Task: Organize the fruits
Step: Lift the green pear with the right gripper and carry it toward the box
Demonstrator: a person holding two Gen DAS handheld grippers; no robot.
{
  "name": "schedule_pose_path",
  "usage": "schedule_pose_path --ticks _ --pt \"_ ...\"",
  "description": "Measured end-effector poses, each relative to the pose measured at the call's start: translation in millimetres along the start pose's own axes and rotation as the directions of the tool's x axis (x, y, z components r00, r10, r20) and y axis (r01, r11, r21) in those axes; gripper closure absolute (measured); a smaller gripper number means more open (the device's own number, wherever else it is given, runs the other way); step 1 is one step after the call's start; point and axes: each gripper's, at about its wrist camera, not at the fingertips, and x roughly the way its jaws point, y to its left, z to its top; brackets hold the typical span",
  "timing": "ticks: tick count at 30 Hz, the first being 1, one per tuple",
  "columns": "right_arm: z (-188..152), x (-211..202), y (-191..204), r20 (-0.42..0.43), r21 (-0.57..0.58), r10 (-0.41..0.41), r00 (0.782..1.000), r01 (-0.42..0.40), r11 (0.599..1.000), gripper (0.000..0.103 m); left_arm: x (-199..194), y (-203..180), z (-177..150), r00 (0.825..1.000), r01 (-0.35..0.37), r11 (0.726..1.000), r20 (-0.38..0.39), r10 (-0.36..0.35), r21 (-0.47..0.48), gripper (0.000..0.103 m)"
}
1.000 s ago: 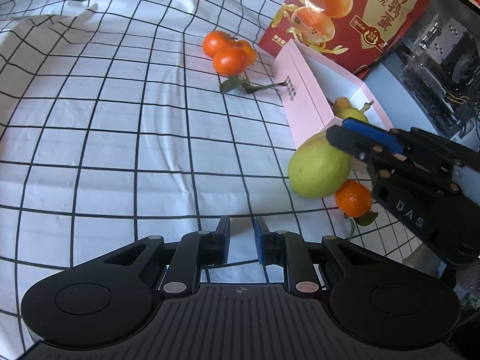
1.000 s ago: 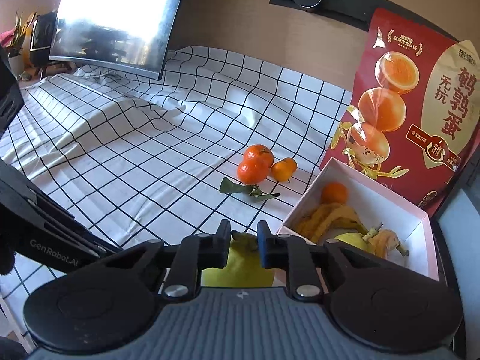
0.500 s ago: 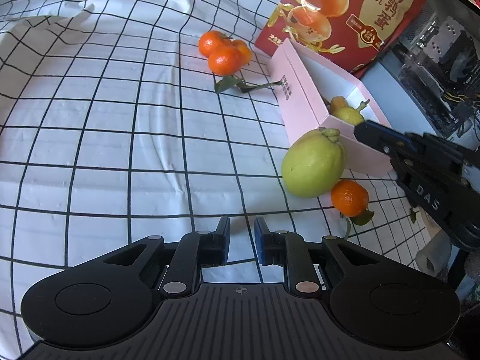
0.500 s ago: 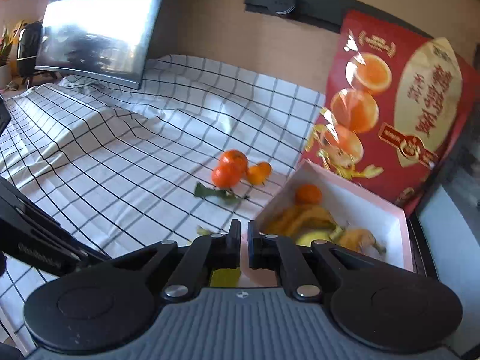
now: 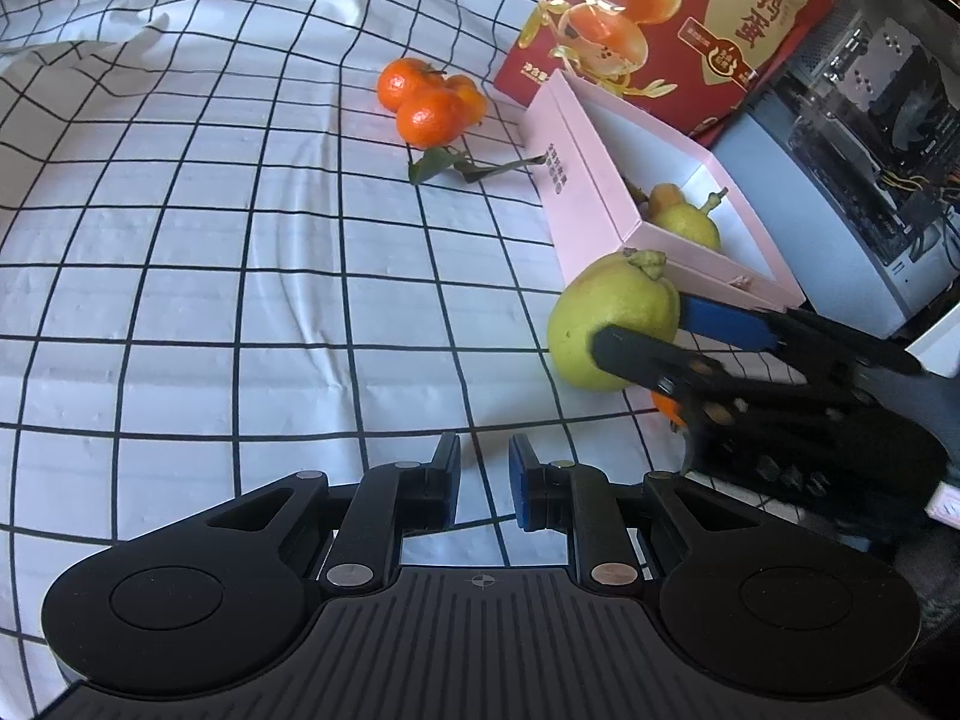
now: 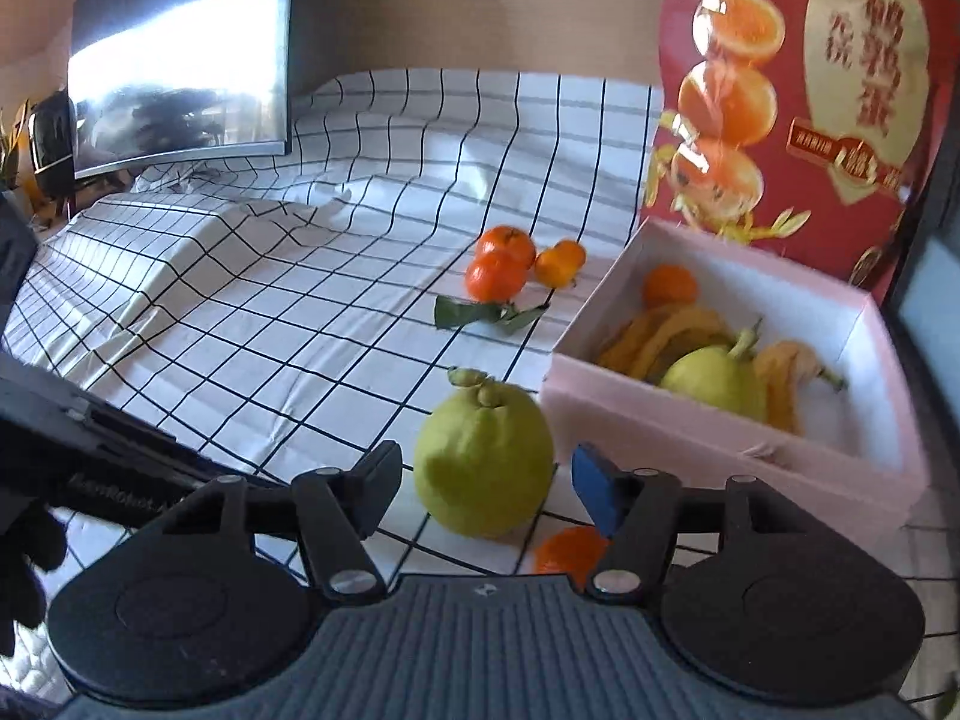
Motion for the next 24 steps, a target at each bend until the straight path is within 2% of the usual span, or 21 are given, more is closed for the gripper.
schedule_pose_path --ticks 3,7,8,12,16,18,20,24 --pt "5.6 15.7 -4.1 -0.016 0.059 0.020 1.000 -0.019 0.998 0.039 -2.6 -0.2 0.9 1.000 -0.008 1.000 0.007 0.008 0.008 0.083" --pt "7.9 37.0 -10.5 -0.092 0.107 0.045 0.995 -0.035 0.994 0.039 -9.6 -0.2 1.7 1.000 -0.022 1.000 0.023 0.022 0.018 0.083" --pt "6.9 37.7 -12.5 -0.091 0.122 0.055 0.994 -0.044 0.992 0.044 -10.6 -0.6 1.8 0.999 -0.027 0.999 0.026 0.026 0.021 0.083" --pt "6.4 27.1 -18.4 -0.063 0.150 0.078 0.995 -0.068 0.986 0.045 -12.1 -7.1 2.7 0.999 -0.034 0.998 0.030 0.032 0.054 0.083" --pt "14.1 -6.0 -24.9 0.025 0.147 0.067 0.997 -0.070 0.987 0.045 -10.0 -25.4 5.8 1.000 -0.011 0.993 0.027 0.008 0.116 0.083" --pt "20.0 -30.8 -37.0 0.080 0.172 0.040 0.996 -0.053 0.984 0.045 -8.4 -42.1 10.6 0.999 0.012 0.985 0.027 -0.017 0.170 0.083" --pt "24.4 -56.8 -52.6 0.126 0.188 -0.023 0.992 -0.001 0.982 0.045 -5.8 -64.5 16.9 0.999 0.029 0.969 0.035 -0.039 0.246 0.083" --pt "16.1 -100.5 -78.6 0.162 0.198 -0.188 0.969 0.154 0.968 0.045 3.5 -112.6 26.1 0.996 0.033 0.910 0.063 -0.065 0.414 0.083"
